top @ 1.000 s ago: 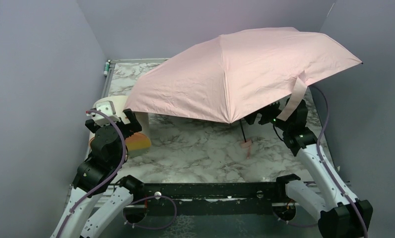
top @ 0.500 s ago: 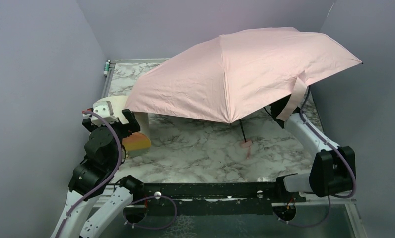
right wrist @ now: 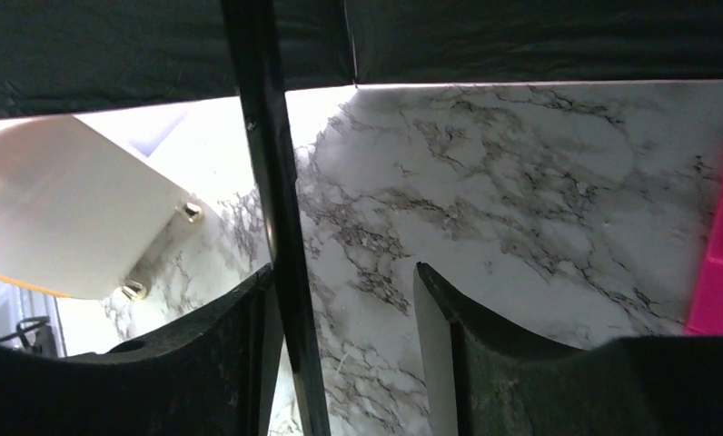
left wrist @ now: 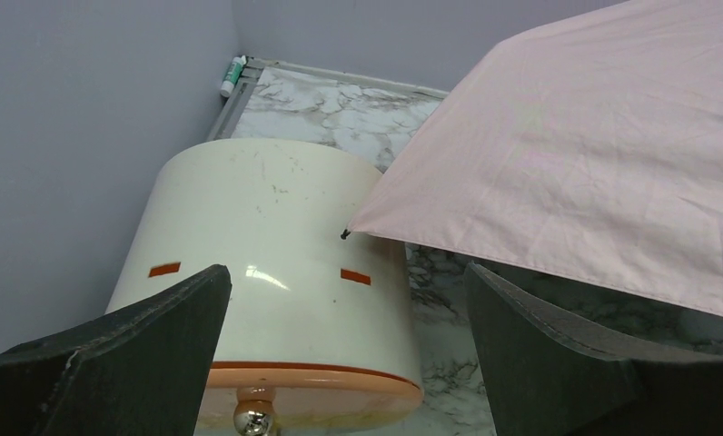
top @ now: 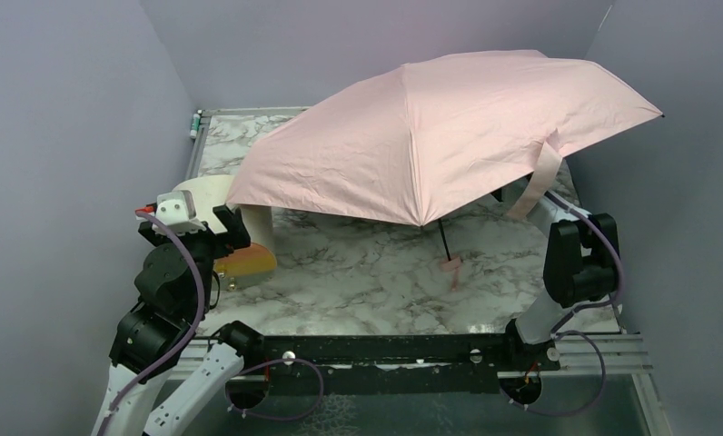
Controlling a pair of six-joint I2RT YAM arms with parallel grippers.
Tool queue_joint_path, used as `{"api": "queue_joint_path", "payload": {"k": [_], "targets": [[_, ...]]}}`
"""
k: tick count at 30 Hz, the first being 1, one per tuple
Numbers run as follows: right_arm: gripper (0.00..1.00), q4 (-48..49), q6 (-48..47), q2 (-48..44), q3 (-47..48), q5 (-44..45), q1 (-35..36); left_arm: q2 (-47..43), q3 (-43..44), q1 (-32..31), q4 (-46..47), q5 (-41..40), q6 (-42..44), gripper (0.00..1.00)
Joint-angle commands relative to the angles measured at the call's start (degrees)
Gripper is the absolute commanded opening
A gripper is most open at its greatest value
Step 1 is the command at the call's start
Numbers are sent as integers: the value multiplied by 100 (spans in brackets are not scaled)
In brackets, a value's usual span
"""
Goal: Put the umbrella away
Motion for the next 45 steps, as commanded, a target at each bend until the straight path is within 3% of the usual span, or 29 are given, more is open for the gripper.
{"api": "queue_joint_path", "payload": {"k": [1,10,17,28,31,35,41,45], "targets": [[54,175,11,294,422,-325,75,-23,203,-34,-200,178,154,99],[23,495,353,238,461,-96,117,75,331,-34,-200,224,122,99],[1,835,967,-222,391,861,117,170,363,-35,-177,304,72,99],[1,1004,2006,-1169,162,2656,117,200,332,-34,-71,701,114,99],[1,1220,2352,-1357,61,2603,117,252,266,-36,170,1337,167,99],[1,1395,2860,-1429,165,2097,117,589,82,-34,745,2771,8,99],[1,1754,3679,-1557,168,1365,117,1389,-326,-34,2321,4979,-720,99],[1,1941,4055,-1799,-1,1211,169,2101,-187,-43,3260,5810,-973,99]]}}
